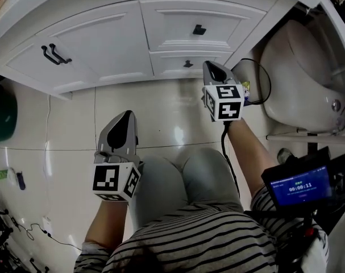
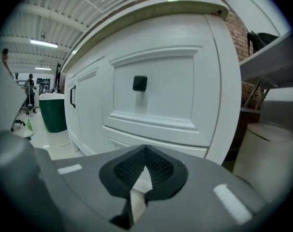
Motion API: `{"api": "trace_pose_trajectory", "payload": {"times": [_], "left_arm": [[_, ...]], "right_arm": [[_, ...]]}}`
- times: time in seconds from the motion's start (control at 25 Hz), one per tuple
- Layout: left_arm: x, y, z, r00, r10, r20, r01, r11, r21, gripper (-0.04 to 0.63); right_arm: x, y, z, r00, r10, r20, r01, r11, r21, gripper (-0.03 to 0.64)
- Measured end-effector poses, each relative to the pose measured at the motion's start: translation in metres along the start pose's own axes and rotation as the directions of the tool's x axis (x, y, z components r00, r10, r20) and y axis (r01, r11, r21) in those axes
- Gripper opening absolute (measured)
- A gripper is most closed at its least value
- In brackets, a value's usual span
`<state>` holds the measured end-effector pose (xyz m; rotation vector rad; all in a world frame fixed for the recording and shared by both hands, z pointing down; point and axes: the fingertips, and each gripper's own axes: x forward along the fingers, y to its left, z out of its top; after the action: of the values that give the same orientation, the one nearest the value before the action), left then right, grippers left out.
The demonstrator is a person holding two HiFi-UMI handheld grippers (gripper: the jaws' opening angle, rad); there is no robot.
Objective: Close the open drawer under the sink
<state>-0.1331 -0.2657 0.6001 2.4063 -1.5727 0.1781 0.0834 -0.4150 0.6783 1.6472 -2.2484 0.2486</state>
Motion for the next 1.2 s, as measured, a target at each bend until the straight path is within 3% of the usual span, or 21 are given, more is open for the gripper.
{"api": "trace_pose_trajectory", "payload": {"times": [0.2, 0.6, 0.92, 1.2], "left_arm": [[-0.012, -0.021, 0.046, 0.997, -0.014, -0.070, 0.009, 0.997, -0.075, 0.015], [-0.072, -0.065, 0.172, 0.991, -0.048, -0.123, 0.038, 0.996, -0.086, 0.015], [-0.148, -0.114, 0.273, 0.983, -0.077, -0.169, 0.061, 0.994, -0.096, 0.015], [-0.214, -0.160, 0.325, 0.985, -0.062, -0.161, 0.049, 0.996, -0.080, 0.015]], "right_arm": [[-0.069, 0.009, 0.033, 0.997, 0.032, -0.063, -0.027, 0.996, 0.087, 0.002], [-0.183, 0.043, 0.154, 0.991, 0.083, -0.104, -0.066, 0.985, 0.160, 0.002], [-0.295, 0.079, 0.237, 0.971, 0.160, -0.178, -0.135, 0.981, 0.142, 0.002], [-0.376, 0.113, 0.278, 0.951, 0.247, -0.188, -0.232, 0.968, 0.095, 0.002]]}}
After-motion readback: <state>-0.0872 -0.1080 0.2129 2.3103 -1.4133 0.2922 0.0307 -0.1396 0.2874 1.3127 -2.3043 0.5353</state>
